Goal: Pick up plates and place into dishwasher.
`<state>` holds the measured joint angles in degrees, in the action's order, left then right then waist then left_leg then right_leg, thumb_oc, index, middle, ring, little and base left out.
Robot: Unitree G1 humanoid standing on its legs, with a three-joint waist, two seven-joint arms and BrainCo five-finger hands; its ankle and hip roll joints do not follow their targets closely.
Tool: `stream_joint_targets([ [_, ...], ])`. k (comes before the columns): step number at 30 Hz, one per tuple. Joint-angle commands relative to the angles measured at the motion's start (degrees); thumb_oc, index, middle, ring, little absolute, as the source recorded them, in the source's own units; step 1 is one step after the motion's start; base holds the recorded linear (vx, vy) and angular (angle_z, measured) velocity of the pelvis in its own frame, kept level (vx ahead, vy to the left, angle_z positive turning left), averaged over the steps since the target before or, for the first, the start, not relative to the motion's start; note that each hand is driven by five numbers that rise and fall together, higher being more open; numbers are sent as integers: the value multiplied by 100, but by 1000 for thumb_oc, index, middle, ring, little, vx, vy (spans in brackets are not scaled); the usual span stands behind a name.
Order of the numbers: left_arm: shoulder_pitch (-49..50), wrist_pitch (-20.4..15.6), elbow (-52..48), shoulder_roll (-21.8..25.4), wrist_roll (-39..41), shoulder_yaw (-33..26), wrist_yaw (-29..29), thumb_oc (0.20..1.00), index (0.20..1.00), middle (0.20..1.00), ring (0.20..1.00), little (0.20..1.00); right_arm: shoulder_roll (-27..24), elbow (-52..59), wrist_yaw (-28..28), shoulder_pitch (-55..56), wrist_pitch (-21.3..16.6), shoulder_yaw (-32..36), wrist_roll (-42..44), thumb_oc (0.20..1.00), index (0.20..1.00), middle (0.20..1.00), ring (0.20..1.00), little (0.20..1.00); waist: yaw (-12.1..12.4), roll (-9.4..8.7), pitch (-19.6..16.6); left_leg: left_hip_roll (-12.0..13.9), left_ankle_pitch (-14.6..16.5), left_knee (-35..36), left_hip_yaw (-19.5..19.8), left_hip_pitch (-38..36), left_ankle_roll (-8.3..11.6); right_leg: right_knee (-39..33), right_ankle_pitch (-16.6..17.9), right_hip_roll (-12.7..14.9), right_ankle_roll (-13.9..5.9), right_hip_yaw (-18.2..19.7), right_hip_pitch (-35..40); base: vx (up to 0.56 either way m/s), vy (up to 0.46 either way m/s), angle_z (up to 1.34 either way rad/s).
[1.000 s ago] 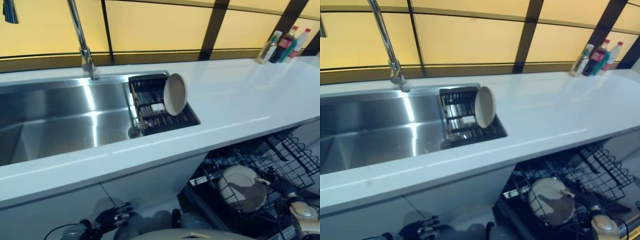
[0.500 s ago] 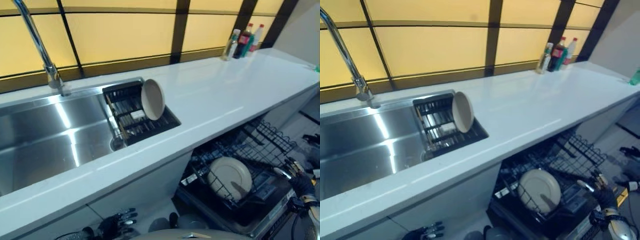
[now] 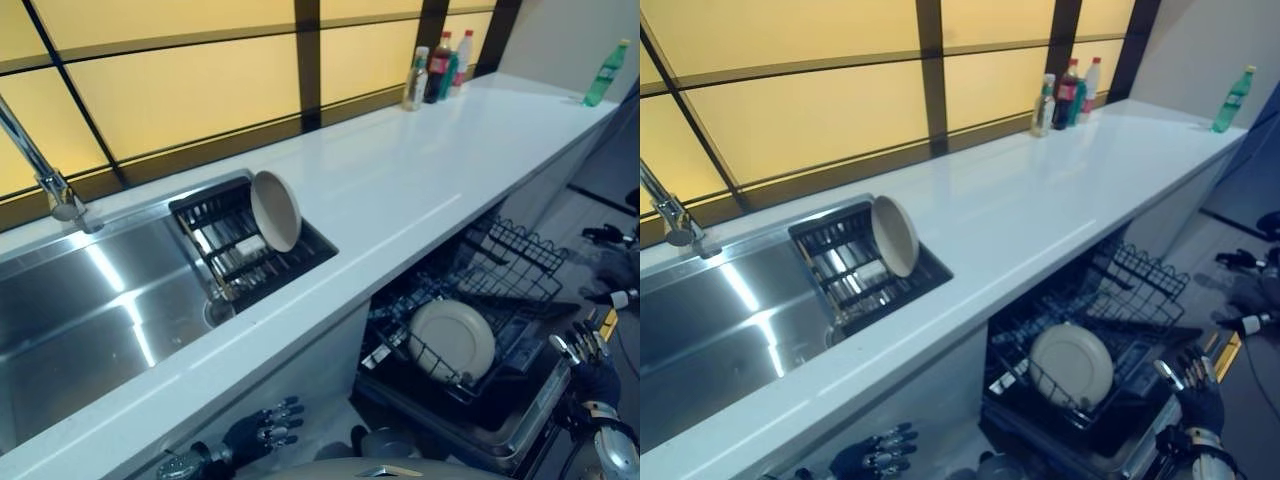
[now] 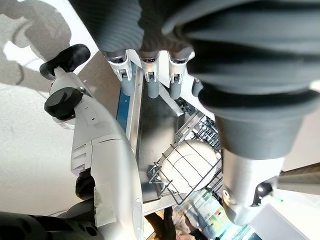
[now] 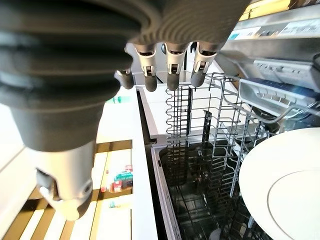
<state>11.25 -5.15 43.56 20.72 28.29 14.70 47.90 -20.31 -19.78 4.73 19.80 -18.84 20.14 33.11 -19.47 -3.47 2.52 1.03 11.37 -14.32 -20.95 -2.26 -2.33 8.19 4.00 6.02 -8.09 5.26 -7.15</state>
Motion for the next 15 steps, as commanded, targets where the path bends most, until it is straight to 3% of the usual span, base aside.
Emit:
stream_joint_targets([
  [1,22,-493,-858,162,251,67,515,1000,1000,1000,1000,1000,-178,493,-10,-339,-512,162,-14,1000,1000,1000,1000,1000,-29,56,219,-74,394,201,326,-346,-303,292,612,83,-474,206,-687,-15,43,-15],
  [3,1,-604,-1176,286,283,286,765,1000,1000,1000,1000,1000,-201,521,13,-358,-553,136,84,1000,1000,1000,1000,1000,-28,83,240,-76,384,218,329,-346,-300,314,610,78,-469,210,-688,-30,35,-7],
  [7,-248,-412,-2372,609,834,869,1286,1000,1000,1000,1000,1000,-212,599,-18,-479,-606,-13,138,1000,1000,1000,1000,1000,9,151,277,-95,338,296,377,-353,-297,343,598,66,-448,224,-629,-26,26,1],
  [9,-539,-228,-3211,751,1073,1266,1179,1000,1000,1000,1000,1000,-214,581,-122,-601,-646,-196,75,1000,1000,1000,1000,1000,45,208,278,-118,271,401,465,-351,-279,289,555,45,-423,249,-545,-30,30,2],
  [15,-1347,53,-4104,673,1520,1937,908,1000,1000,1000,1000,1000,-264,546,-192,-922,-540,-586,102,1000,1000,1000,1000,1000,106,208,178,-191,127,623,667,-295,-262,161,540,2,-356,309,-474,-16,14,8],
])
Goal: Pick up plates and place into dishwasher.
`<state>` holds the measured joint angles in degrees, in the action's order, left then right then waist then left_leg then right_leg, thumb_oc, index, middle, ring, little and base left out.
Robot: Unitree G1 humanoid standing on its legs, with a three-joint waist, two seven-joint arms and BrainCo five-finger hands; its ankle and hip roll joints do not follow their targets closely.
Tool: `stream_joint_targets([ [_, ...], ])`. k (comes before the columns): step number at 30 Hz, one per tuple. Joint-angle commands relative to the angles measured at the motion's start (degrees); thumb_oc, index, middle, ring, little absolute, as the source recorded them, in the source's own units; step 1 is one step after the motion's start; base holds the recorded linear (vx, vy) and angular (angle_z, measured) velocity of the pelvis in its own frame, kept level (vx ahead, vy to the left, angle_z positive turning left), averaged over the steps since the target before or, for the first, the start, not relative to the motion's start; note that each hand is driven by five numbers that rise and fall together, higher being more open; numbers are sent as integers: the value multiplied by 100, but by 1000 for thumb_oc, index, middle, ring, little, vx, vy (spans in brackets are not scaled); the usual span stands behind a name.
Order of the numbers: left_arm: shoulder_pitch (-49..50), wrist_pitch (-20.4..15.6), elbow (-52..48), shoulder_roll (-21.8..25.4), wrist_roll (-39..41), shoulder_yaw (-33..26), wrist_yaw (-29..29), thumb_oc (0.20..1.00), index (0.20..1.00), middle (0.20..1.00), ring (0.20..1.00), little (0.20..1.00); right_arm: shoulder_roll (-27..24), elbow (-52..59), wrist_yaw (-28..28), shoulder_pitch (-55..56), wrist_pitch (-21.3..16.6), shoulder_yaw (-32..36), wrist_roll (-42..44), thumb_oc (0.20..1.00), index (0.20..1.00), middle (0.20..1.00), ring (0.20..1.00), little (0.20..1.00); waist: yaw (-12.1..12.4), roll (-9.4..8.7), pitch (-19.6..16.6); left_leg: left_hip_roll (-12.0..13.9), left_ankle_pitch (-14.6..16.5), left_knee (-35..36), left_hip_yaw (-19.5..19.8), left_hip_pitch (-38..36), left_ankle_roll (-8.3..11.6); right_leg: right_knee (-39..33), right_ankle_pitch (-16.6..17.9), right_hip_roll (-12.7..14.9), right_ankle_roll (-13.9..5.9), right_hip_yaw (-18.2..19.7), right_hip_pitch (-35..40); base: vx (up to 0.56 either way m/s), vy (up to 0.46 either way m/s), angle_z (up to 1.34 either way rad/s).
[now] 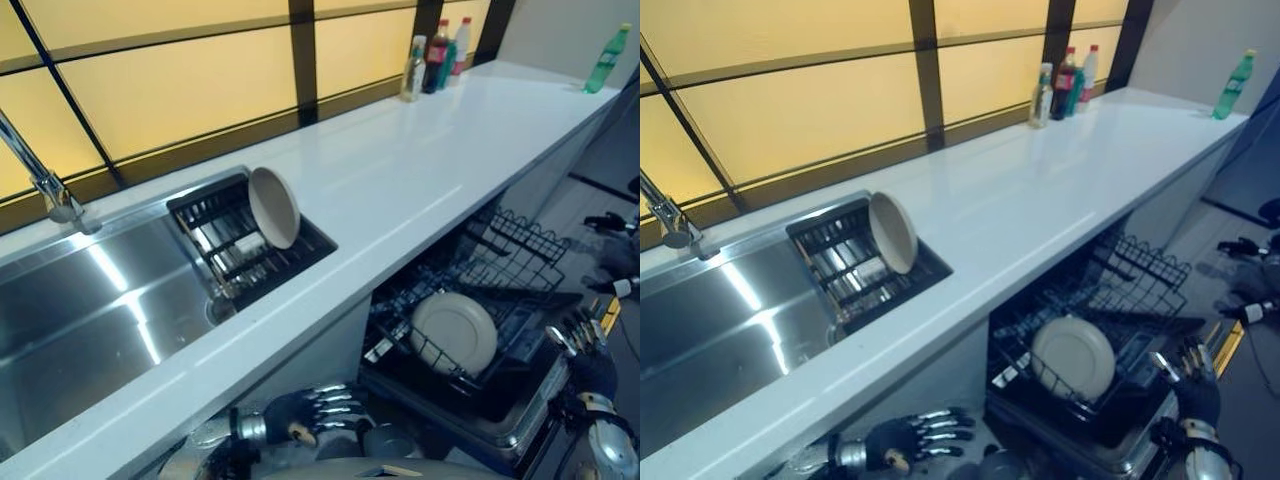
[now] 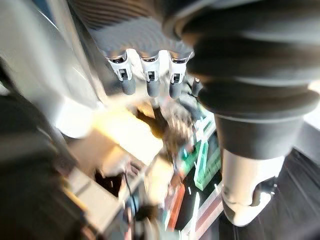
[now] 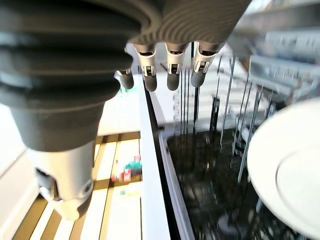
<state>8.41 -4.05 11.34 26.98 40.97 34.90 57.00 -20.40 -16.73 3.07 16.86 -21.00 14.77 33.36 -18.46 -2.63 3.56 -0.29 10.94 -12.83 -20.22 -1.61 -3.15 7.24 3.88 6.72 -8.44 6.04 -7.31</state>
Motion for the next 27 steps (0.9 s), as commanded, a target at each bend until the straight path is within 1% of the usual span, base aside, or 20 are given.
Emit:
stream_joint_targets([
  [1,-1156,-45,-950,18,280,8,34,1000,1000,1000,1000,1000,-275,222,0,-682,-291,-96,95,1000,1000,1000,1000,1000,5,121,63,-62,156,500,616,-362,-176,251,548,-80,-314,238,-451,-13,31,15],
  [4,-1500,-7,-1162,-152,225,334,-35,1000,1000,1000,1000,1000,-302,198,-3,-898,-160,-278,228,1000,1000,1000,1000,1000,0,101,19,-69,128,573,657,-372,-177,245,535,-117,-297,266,-428,-17,36,11],
  [6,-1780,-75,-1297,-279,90,572,-21,1000,1000,1000,1000,1000,-316,143,13,-1045,-138,-358,356,1000,1000,1000,1000,1000,-8,89,4,-64,114,620,661,-393,-176,240,557,-121,-298,267,-406,-19,22,16],
  [8,-2187,77,-1569,-539,187,907,-236,1000,1000,1000,1000,1000,-315,39,-60,-1271,-145,-496,407,1000,1000,1000,1000,1000,-19,69,-29,-69,92,685,681,-409,-173,253,596,-126,-313,270,-397,-20,4,11],
  [9,-2280,101,-1623,-620,271,966,-245,1000,1000,1000,1000,1000,-309,26,-73,-1330,-144,-541,451,1000,1000,1000,1000,1000,-20,67,-33,-70,84,705,685,-419,-173,256,605,-127,-314,273,-394,0,0,0],
  [11,-2671,432,-1730,-1044,481,1088,-634,1000,1000,1000,1000,1000,-219,-29,-120,-1511,-167,-748,486,1000,1000,1000,1000,1000,-47,43,-71,-72,79,766,675,-464,-186,295,671,-130,-319,300,-406,-4,1,2],
  [14,-3016,447,-1788,-1366,662,1242,-980,1000,1000,1000,1000,1000,-193,-138,-155,-1676,-159,-941,293,1000,1000,1000,1000,1000,-119,5,-104,-42,99,756,615,-511,-174,358,737,-118,-352,327,-431,5,-5,-1],
  [16,-3109,434,-1806,-1568,817,1191,-1415,1000,1000,1000,1000,1000,-160,21,-296,-1668,-96,-1051,241,1000,1000,1000,1000,1000,-186,-11,-126,-53,124,734,575,-543,-194,393,750,-123,-357,377,-453,19,-7,-3],
  [18,-3200,348,-1908,-1647,950,1077,-1633,1000,1000,1000,1000,1000,-133,70,-323,-1655,-143,-1034,301,1000,1000,1000,1000,1000,-225,-10,-144,-67,129,738,542,-559,-210,398,775,-136,-357,432,-472,11,1,-5],
  [20,-3300,104,-1978,-1700,609,918,-1902,1000,1000,1000,1000,1000,-134,90,-293,-1599,-262,-933,309,1000,1000,1000,1000,1000,-257,1,-145,-77,124,768,508,-580,-210,391,792,-143,-352,475,-473,12,11,-14],
  [21,-3361,-66,-2030,-1677,411,887,-2066,1000,1000,1000,1000,1000,-142,129,-333,-1575,-327,-872,259,1000,1000,1000,1000,1000,-279,23,-127,-68,140,772,523,-605,-209,397,768,-157,-356,482,-440,8,10,-19],
  [23,-3568,-259,-2261,-1541,26,673,-2590,1000,1000,1000,1000,1000,-150,441,-597,-1490,-449,-732,73,1000,1000,1000,1000,1000,-312,48,-138,-89,69,835,506,-599,-204,383,848,-150,-352,524,-475,2,17,-14],
  [24,-3610,-287,-2302,-1508,-39,598,-2735,1000,1000,1000,1000,1000,-155,540,-706,-1461,-551,-683,27,1000,1000,1000,1000,1000,-319,59,-130,-92,56,851,506,-608,-206,385,863,-148,-347,524,-476,10,34,-6],
  [25,-3695,-355,-2367,-1410,-65,400,-3044,1000,1000,1000,1000,1000,-142,812,-842,-1403,-621,-516,67,1000,1000,1000,1000,1000,-336,90,-124,-100,34,877,525,-613,-210,390,878,-150,-332,526,-470,11,42,-2],
  [27,-3751,-286,-2436,-1322,6,-73,-3535,1000,1000,1000,1000,1000,-62,1269,-1039,-1279,-764,-191,140,1000,1000,1000,1000,1000,-342,151,-128,-122,48,914,580,-627,-220,417,879,-159,-308,523,-468,19,60,-3],
])
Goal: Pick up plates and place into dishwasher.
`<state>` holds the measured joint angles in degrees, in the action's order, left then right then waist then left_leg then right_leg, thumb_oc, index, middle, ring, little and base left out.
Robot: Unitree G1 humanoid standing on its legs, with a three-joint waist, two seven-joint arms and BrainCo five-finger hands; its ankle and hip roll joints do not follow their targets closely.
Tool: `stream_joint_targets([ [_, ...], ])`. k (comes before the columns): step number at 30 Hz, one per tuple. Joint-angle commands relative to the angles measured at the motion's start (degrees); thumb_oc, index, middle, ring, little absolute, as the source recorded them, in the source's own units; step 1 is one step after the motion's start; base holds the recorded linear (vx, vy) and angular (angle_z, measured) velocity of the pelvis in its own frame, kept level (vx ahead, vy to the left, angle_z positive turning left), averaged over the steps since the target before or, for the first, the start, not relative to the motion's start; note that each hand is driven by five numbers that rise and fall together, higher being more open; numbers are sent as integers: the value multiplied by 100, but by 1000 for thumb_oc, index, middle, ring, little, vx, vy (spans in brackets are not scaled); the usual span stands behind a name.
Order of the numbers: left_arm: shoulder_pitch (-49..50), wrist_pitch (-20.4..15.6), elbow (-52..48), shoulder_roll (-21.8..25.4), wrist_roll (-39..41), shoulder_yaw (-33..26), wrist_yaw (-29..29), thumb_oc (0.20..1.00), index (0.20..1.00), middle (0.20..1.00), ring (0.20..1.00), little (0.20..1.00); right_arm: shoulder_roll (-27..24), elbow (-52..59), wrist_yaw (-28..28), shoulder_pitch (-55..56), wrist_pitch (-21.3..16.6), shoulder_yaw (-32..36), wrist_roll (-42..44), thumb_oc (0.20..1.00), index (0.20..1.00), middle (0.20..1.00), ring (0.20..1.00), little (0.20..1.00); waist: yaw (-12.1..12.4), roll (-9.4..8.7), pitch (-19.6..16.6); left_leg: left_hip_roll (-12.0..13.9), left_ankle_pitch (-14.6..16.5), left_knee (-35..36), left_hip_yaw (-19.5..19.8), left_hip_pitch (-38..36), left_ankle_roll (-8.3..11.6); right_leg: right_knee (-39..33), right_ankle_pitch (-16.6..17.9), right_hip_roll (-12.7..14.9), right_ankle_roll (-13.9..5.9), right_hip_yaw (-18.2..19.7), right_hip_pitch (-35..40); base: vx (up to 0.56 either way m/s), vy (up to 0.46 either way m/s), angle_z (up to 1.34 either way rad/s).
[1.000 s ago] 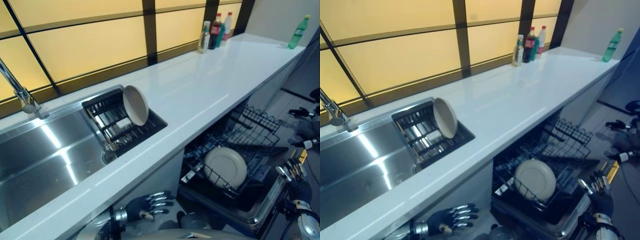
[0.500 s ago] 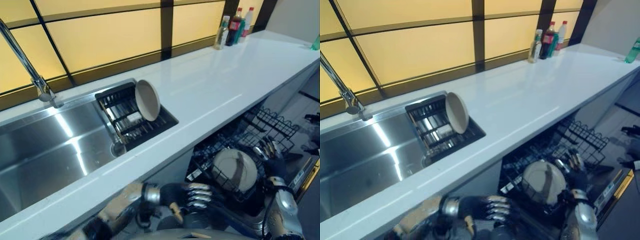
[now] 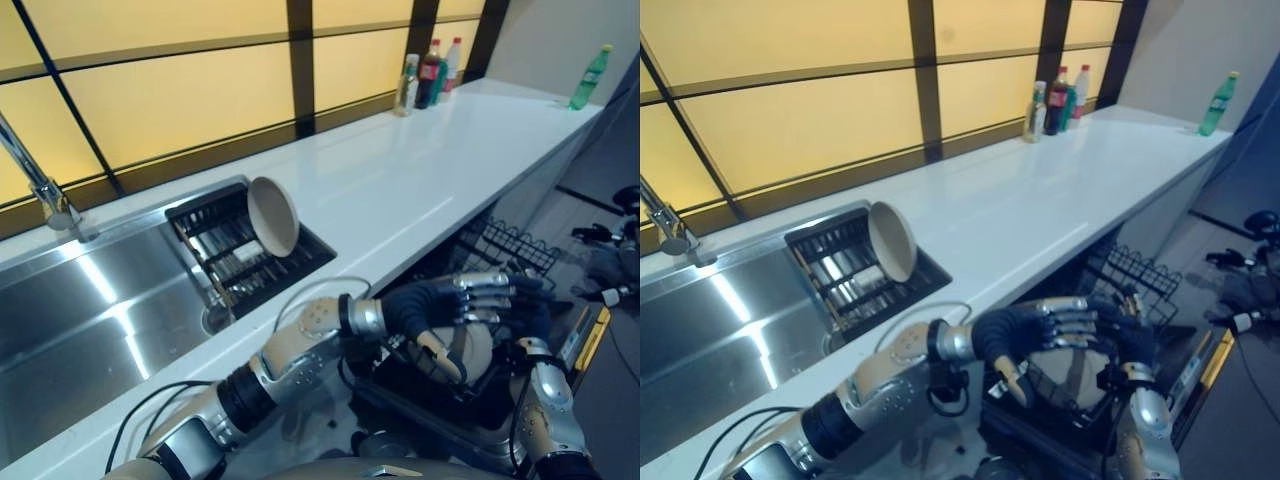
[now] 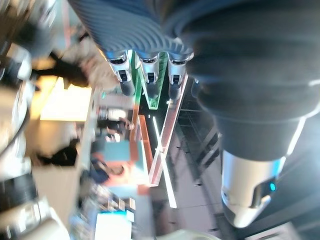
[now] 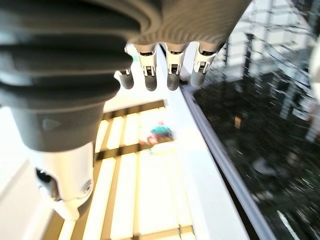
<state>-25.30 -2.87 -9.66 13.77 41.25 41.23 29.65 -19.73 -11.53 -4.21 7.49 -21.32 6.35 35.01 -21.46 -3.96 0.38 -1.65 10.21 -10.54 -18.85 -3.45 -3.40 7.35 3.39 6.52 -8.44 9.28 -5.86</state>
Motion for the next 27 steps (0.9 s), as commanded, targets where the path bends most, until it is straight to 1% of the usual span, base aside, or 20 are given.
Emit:
stream_joint_targets([
  [1,-378,-406,-341,30,-51,-899,-1053,1000,1000,1000,1000,1000,-74,910,-377,-291,-802,774,-51,1000,1000,1000,1000,1000,-22,291,168,-10,82,715,453,-424,-193,387,973,-132,-294,214,-639,30,69,-9],
  [2,-351,-425,-375,95,1,-1177,-1243,1000,1000,1000,1000,1000,-40,1165,-503,-227,-831,923,-108,1000,1000,1000,1000,1000,7,334,172,-16,110,732,506,-448,-207,405,935,-142,-283,187,-613,0,50,-10],
  [4,-293,-389,-439,160,-10,-1577,-1527,1000,1000,1000,1000,1000,6,1450,-550,-204,-866,1070,-114,1000,1000,1000,1000,1000,97,349,127,-47,52,771,556,-400,-198,376,949,-139,-253,178,-625,-6,46,-5],
  [6,-175,-451,-516,278,-138,-2057,-1568,1000,1000,1000,1000,1000,-27,1743,-523,-185,-778,1166,-180,1000,1000,1000,1000,1000,233,365,97,-60,23,788,659,-360,-188,378,897,-140,-219,132,-592,-6,36,1],
  [9,8,-595,-672,545,-600,-2493,-1891,1000,1000,1000,1000,1000,-146,2102,-268,-166,-458,1073,-223,1000,1000,1000,1000,1000,427,379,63,-70,-61,810,843,-280,-165,389,743,-146,-173,46,-507,-12,37,4],
  [10,51,-570,-695,590,-652,-2576,-1936,1000,1000,1000,1000,1000,-165,2169,-217,-160,-406,1027,-226,1000,1000,1000,1000,1000,455,378,59,-72,-80,815,885,-266,-162,392,705,-142,-165,19,-483,-24,47,4],
  [11,143,-551,-652,684,-887,-2726,-2086,1000,1000,1000,1000,1000,-198,2302,74,-158,-281,891,-153,1000,1000,1000,1000,1000,561,375,50,-81,-116,837,973,-241,-160,405,631,-145,-143,-36,-448,-28,46,14],
  [13,272,-634,-543,830,-1222,-2915,-2114,1000,1000,1000,1000,1000,-252,2397,363,-152,-229,698,-109,1000,1000,1000,1000,1000,659,366,51,-89,-144,841,1072,-218,-156,440,532,-150,-122,-93,-415,-31,57,16],
  [14,391,-676,-472,952,-1238,-3034,-2102,1000,1000,1000,1000,1000,-296,2444,449,-162,-212,596,-76,1000,1000,1000,1000,1000,729,360,43,-92,-153,841,1113,-212,-148,468,502,-149,-114,-136,-403,-22,62,22],
  [16,494,-739,-322,1007,-1283,-3129,-2110,1000,1000,1000,1000,1000,-318,2437,480,-273,-218,426,-47,1000,1000,1000,1000,1000,801,358,34,-100,-160,838,1150,-207,-143,493,462,-141,-97,-193,-395,-12,70,25],
  [18,556,-896,-44,1075,-1452,-3218,-2176,1000,1000,1000,1000,1000,-320,2385,549,-492,-235,204,97,1000,1000,1000,1000,1000,896,359,49,-120,-151,832,1179,-227,-141,520,450,-112,-86,-278,-381,-10,91,19],
  [21,581,-1014,151,1049,-1458,-3244,-2178,1000,1000,1000,1000,1000,-263,2337,461,-787,-228,-87,64,1000,1000,1000,1000,1000,1007,376,79,-153,-133,808,1255,-234,-143,613,457,-97,-79,-308,-385,-21,93,20],
  [25,464,-1137,331,1044,-1777,-3146,-2371,1000,1000,1000,1000,1000,-282,2243,446,-987,-171,-338,-22,1000,1000,1000,1000,1000,1072,413,111,-178,-147,831,1297,-261,-155,844,561,-67,-94,-298,-421,-28,93,14],
  [27,336,-1111,378,1038,-1906,-3049,-2403,1000,1000,1000,1000,1000,-344,2158,341,-1072,-149,-392,-119,1000,1000,1000,1000,1000,1114,441,132,-188,-193,823,1330,-222,-168,1115,588,-24,-69,-309,-415,-27,84,6],
])
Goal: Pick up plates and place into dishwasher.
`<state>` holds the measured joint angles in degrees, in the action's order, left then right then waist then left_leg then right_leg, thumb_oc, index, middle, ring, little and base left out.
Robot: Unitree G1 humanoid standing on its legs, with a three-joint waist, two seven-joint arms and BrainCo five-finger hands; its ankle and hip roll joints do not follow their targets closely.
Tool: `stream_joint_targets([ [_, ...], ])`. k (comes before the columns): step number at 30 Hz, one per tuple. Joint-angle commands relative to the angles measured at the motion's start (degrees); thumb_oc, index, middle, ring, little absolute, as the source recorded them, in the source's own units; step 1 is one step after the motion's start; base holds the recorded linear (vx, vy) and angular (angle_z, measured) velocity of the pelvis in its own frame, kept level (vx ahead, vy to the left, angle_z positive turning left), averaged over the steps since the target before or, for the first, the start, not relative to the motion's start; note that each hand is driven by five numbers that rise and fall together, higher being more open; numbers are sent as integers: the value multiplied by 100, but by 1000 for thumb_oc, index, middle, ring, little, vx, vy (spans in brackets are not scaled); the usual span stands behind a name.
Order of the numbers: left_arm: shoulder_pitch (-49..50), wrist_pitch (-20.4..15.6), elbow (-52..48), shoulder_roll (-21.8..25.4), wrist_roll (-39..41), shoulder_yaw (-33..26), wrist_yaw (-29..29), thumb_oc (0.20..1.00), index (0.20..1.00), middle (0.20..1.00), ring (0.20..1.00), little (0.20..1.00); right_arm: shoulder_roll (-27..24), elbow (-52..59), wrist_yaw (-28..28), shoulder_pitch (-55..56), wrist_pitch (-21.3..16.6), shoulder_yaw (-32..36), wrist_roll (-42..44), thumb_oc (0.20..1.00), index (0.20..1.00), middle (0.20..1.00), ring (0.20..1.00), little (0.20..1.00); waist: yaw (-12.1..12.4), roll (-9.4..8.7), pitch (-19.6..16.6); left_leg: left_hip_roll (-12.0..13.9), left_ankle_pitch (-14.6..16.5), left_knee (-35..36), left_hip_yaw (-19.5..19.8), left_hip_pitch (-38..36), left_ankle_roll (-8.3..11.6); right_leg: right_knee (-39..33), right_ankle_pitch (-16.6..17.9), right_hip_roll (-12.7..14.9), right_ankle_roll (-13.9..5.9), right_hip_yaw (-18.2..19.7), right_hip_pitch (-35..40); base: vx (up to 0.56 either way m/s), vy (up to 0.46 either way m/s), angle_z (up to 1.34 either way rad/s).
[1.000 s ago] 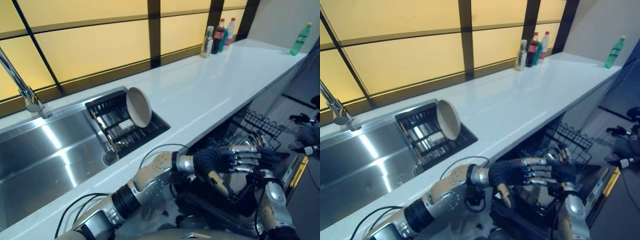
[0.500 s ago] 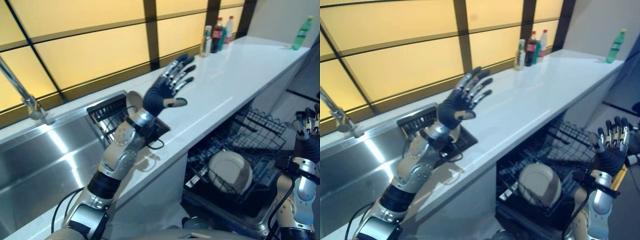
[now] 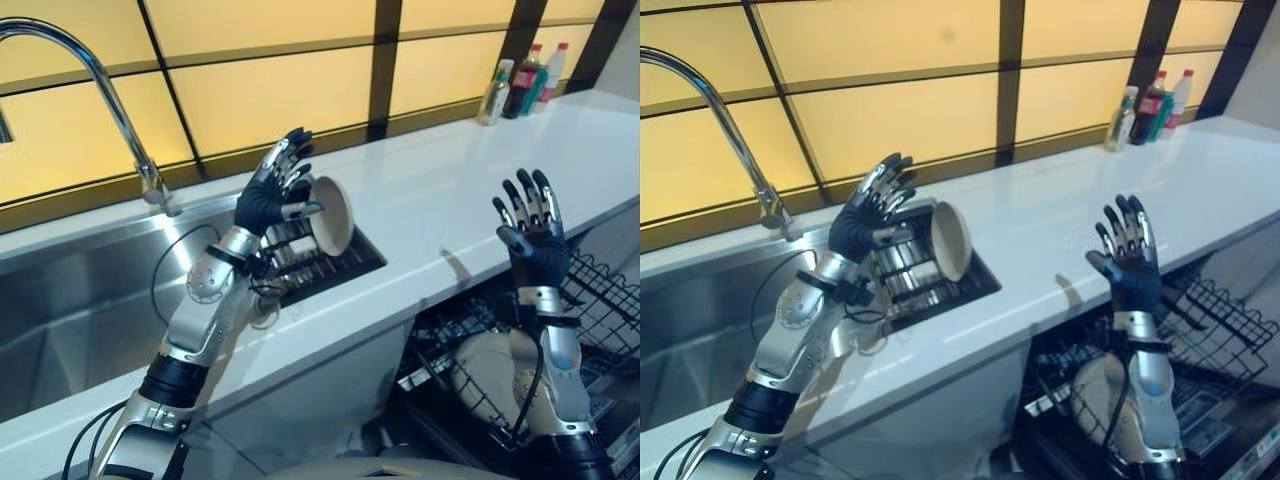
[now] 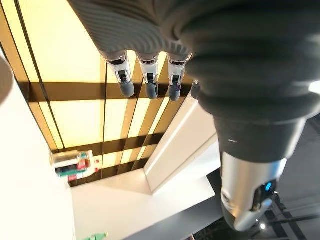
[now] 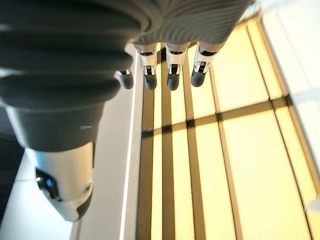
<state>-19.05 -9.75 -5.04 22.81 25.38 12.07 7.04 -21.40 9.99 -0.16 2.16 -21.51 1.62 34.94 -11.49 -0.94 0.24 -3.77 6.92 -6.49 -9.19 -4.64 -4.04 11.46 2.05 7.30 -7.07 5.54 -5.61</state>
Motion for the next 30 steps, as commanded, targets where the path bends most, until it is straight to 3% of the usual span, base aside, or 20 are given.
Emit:
stream_joint_targets([
  [1,-333,-395,-78,136,-303,-93,-153,1000,1000,1000,1000,1000,-209,-37,-82,-560,-158,53,-82,1000,1000,1000,1000,1000,129,144,158,20,131,392,364,-82,-117,835,747,-93,-193,55,-458,-43,83,9],
  [4,-358,-393,31,39,-97,-56,-120,1000,1000,1000,1000,1000,-263,-170,6,-587,-182,68,10,1000,1000,1000,1000,1000,104,200,309,95,115,201,354,-28,-127,1759,839,-232,-132,38,-848,4,63,9],
  [6,-322,-417,62,-40,-92,-67,-83,1000,1000,1000,1000,1000,-252,-174,60,-574,-85,83,-21,1000,1000,1000,1000,1000,77,110,333,38,154,138,396,-64,-72,1330,838,-228,-114,41,-795,160,-10,18],
  [9,-273,-370,7,-136,-134,-82,-120,1000,1000,1000,1000,1000,-225,-150,153,-549,65,141,-52,1000,1000,1000,1000,1000,19,-48,328,-70,300,110,531,-155,2,90,715,-270,-117,104,-537,215,-62,6],
  [11,-240,-396,25,-103,-95,-118,-154,1000,1000,1000,1000,1000,-273,-148,209,-579,95,139,23,1000,1000,1000,1000,1000,-31,-97,388,-40,393,108,505,-245,0,-65,904,-360,-197,184,-696,163,-81,4],
  [12,-217,-385,21,-106,-77,-159,-120,1000,1000,1000,1000,1000,-276,-169,296,-569,94,199,76,1000,1000,1000,1000,1000,-45,-94,408,7,394,101,476,-232,-22,-156,640,-414,-200,234,-651,151,-120,18],
  [14,-135,-395,5,-149,-28,-152,-59,1000,1000,1000,1000,1000,-237,-219,306,-565,79,265,87,1000,1000,1000,1000,1000,-9,-152,393,34,393,3,505,-130,-27,-250,457,-491,-208,295,-473,141,-123,12],
  [21,-66,-213,-157,51,-13,-243,69,1000,1000,1000,1000,1000,-187,-114,141,-461,251,291,26,1000,1000,1000,1000,1000,-17,-165,284,205,485,-178,304,-154,23,-350,31,-558,-124,220,-177,188,-72,3],
  [23,-70,-209,-173,102,-2,-278,-70,1000,1000,1000,1000,1000,-199,-73,206,-413,312,277,128,1000,1000,1000,1000,1000,-64,-178,260,229,605,-437,253,-106,49,-274,-70,-588,-64,256,-172,135,-71,4],
  [25,-120,-273,-121,153,46,-292,-170,1000,1000,1000,1000,1000,-265,-144,327,-414,330,249,313,1000,1000,1000,1000,1000,-59,-249,259,158,785,-1128,310,113,97,-219,-110,-602,38,289,-147,101,-86,1],
  [27,-159,-271,-138,121,63,-317,-242,1000,1000,1000,1000,1000,-386,-236,351,-396,301,220,348,1000,1000,1000,1000,1000,-12,-260,312,138,393,-1764,580,545,258,-130,-146,-724,220,320,-103,85,-25,-3],
  [28,-173,-238,-151,87,50,-327,-250,1000,1000,1000,1000,1000,-418,-263,323,-414,316,202,377,1000,1000,1000,1000,1000,4,-260,321,145,309,-1701,680,596,283,-121,-144,-752,249,333,-89,106,58,-2],
  [30,-178,-241,-146,55,-48,-339,-260,1000,1000,1000,1000,1000,-458,-343,342,-462,258,161,441,1000,1000,1000,1000,1000,121,-210,351,291,-33,-855,1099,624,387,-190,-195,-808,281,389,58,108,112,-8],
])
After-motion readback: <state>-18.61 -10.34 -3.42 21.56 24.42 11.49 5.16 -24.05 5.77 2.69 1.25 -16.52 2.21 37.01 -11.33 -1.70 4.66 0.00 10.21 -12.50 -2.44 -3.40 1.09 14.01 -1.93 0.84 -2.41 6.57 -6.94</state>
